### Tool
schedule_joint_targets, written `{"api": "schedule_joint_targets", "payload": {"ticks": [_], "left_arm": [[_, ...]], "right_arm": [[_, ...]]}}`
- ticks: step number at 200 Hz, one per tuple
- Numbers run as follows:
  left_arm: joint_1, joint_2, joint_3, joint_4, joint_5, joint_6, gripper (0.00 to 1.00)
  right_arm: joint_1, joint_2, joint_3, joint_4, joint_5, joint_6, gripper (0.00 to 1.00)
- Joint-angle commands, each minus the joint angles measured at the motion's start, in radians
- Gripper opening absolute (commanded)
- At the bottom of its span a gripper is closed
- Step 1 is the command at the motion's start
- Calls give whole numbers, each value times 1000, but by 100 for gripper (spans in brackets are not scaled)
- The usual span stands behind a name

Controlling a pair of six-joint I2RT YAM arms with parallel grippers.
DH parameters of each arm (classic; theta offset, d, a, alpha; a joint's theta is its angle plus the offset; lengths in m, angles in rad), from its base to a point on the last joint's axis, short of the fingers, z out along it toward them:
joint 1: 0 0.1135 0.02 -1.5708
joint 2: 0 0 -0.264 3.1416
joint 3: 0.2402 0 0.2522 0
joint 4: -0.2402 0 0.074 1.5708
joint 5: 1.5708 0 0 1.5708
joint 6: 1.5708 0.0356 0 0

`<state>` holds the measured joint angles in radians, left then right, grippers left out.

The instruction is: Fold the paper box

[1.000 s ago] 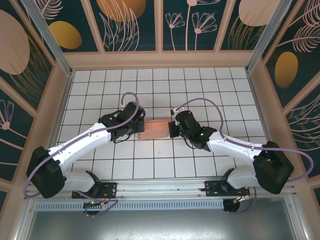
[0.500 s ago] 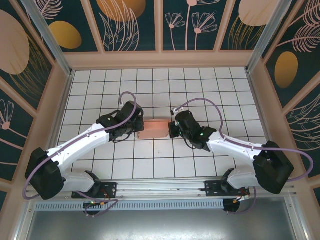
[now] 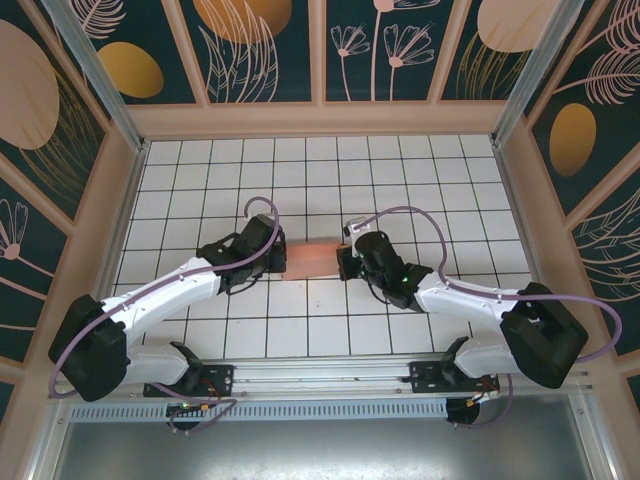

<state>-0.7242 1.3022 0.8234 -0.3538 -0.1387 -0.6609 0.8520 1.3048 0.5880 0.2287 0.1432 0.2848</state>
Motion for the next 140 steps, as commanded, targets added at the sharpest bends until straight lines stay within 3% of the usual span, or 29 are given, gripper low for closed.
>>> {"api": "schedule_joint_targets", "payload": {"ticks": [1, 32, 45, 58, 75, 94, 140], "left_arm": [[-7, 38, -48, 25, 98, 21, 0], [-6, 46, -43, 21, 111, 33, 0], [-7, 43, -44, 19, 100, 38, 0], [-7, 45, -46, 16, 90, 43, 0], [-7, 56, -45, 9, 86, 52, 0], [-6, 65, -43, 7, 87, 59, 1], [-7, 67, -41, 22, 97, 69, 2]], "right_arm": [[26, 33, -52, 14, -34, -22, 0], [43, 26, -38, 3, -20, -45, 5], [51, -6, -19, 1, -15, -64, 12], [54, -45, -6, 11, -19, -76, 26], [55, -98, 4, 27, 1, -67, 58], [53, -140, 14, 43, 39, -53, 76], [47, -89, 131, -61, 138, 16, 77]]}}
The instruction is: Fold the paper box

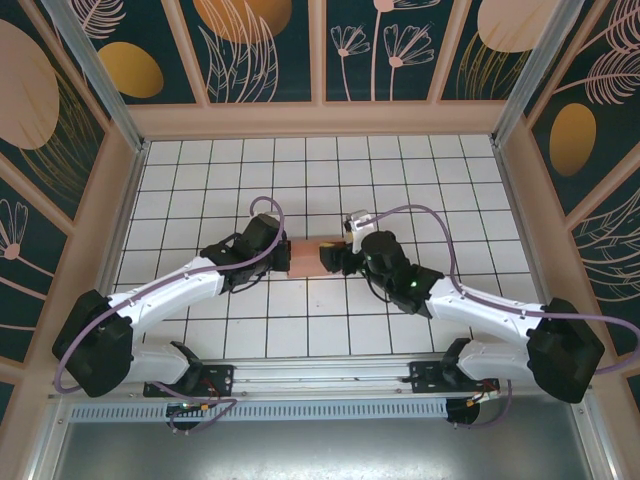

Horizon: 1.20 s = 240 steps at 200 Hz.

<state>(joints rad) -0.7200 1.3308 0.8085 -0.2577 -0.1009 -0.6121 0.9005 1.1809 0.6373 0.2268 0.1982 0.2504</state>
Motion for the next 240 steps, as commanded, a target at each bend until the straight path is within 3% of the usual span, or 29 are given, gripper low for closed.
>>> {"api": "schedule_joint_targets", "payload": {"ticks": [1, 26, 58, 96, 131, 181, 240], "left_arm": [[-11, 40, -26, -73, 59, 20, 2], [-11, 46, -25, -63, 69, 23, 2], [-11, 42, -25, -61, 74, 21, 2], [-10, 44, -4, -80, 79, 25, 0], [-11, 70, 37, -133, 88, 17, 0], [-11, 53, 69, -176, 88, 14, 0], [-10, 69, 84, -185, 101, 22, 0]], "right_arm": [[-2, 37, 86, -63, 86, 52, 77], [-19, 119, 138, -111, 119, 100, 76], [-41, 143, 132, -113, 68, 130, 72], [-94, -6, 35, -75, -154, -34, 72], [-167, -122, -58, -88, -285, -159, 71], [-268, -151, -95, -150, -347, -304, 62], [-299, -64, -41, -219, -365, -415, 40]]}}
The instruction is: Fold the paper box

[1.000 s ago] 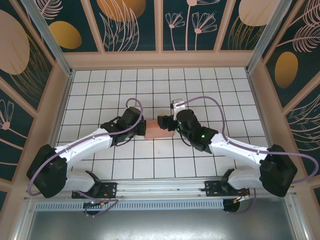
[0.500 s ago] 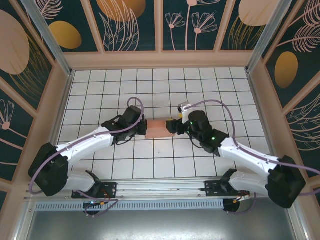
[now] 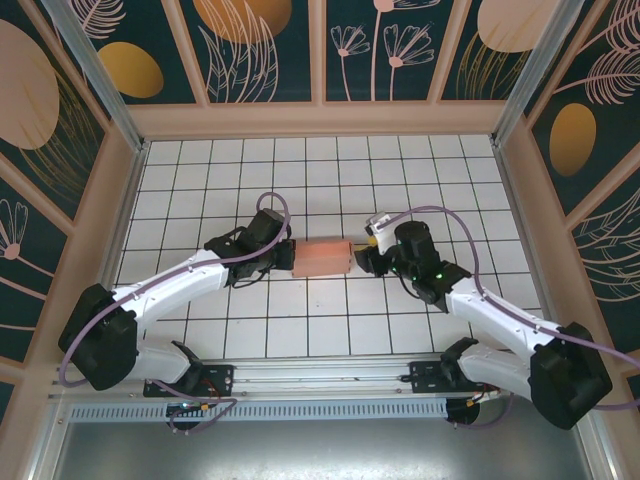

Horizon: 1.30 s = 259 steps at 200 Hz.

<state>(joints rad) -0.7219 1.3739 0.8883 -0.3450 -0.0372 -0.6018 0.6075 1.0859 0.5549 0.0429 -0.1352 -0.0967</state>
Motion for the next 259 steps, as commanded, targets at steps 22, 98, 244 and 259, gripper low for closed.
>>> {"api": "schedule_joint_targets", "payload": {"ticks": [22, 98, 244, 259], "left_arm": [[-9, 32, 5, -98, 46, 17, 0], [-9, 39, 6, -97, 62, 20, 0], [-9, 68, 18, -92, 79, 12, 0], [-9, 67, 24, -96, 74, 11, 0]], "right_arm": [[-7, 65, 54, -30, -29, -84, 39], [-14, 164, 93, 6, -41, -86, 29], [-55, 171, 82, 85, -144, -79, 5], [-55, 162, 79, 77, -145, -82, 0]]}}
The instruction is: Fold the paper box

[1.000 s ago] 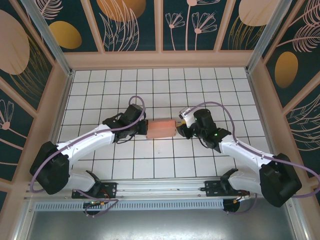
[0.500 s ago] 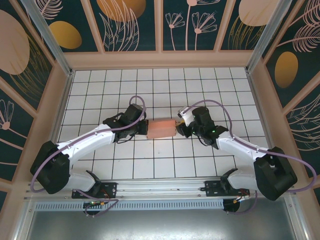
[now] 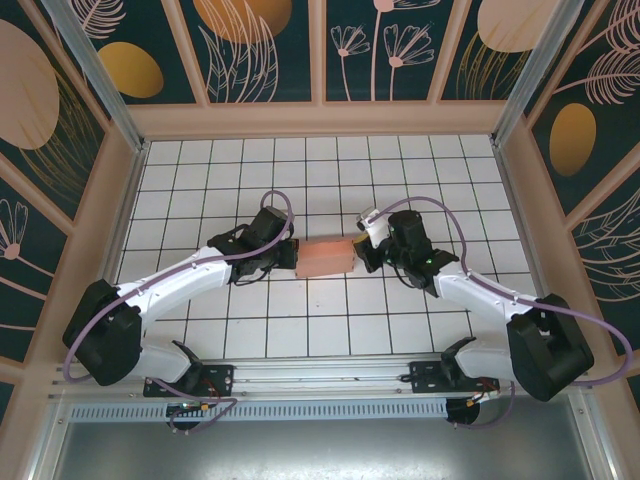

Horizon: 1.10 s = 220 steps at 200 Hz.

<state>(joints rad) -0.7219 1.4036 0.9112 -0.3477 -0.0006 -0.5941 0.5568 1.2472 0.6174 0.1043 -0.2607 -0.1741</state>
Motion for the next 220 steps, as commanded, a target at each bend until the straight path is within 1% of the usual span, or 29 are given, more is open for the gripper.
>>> {"api": "schedule_joint_targets", "payload": {"ticks": [1, 13, 29, 36, 44, 67, 94, 118, 155, 186, 220], "left_arm": [[-9, 37, 0, -93, 38, 3, 0], [-9, 39, 3, -95, 36, 2, 0], [-9, 43, 4, -94, 39, 0, 0], [-9, 45, 5, -92, 40, -1, 0], [-9, 48, 6, -91, 40, 0, 0], [-9, 54, 10, -89, 44, 1, 0], [-9, 54, 8, -95, 24, 5, 0], [-9, 53, 5, -91, 18, 10, 0], [-8, 69, 14, -97, 14, 14, 0], [-10, 94, 23, -107, 11, 19, 1], [-11, 113, 29, -110, 9, 20, 1]], "right_arm": [[-4, 0, 16, 15, -20, -4, 0], [-4, -8, 14, 10, -16, -5, 0], [-4, -18, 9, 6, -12, -5, 6], [-4, -21, 8, 3, -11, -5, 4], [-4, -21, 10, 0, -11, -4, 0], [-4, -19, 17, 6, -2, 14, 0], [-4, -4, 50, -3, 29, 91, 0], [-4, 25, 94, -42, 21, 173, 0], [-4, 30, 141, -85, 8, 291, 0], [-4, 35, 178, -135, -22, 352, 0], [-4, 51, 227, -201, -19, 418, 0]]}}
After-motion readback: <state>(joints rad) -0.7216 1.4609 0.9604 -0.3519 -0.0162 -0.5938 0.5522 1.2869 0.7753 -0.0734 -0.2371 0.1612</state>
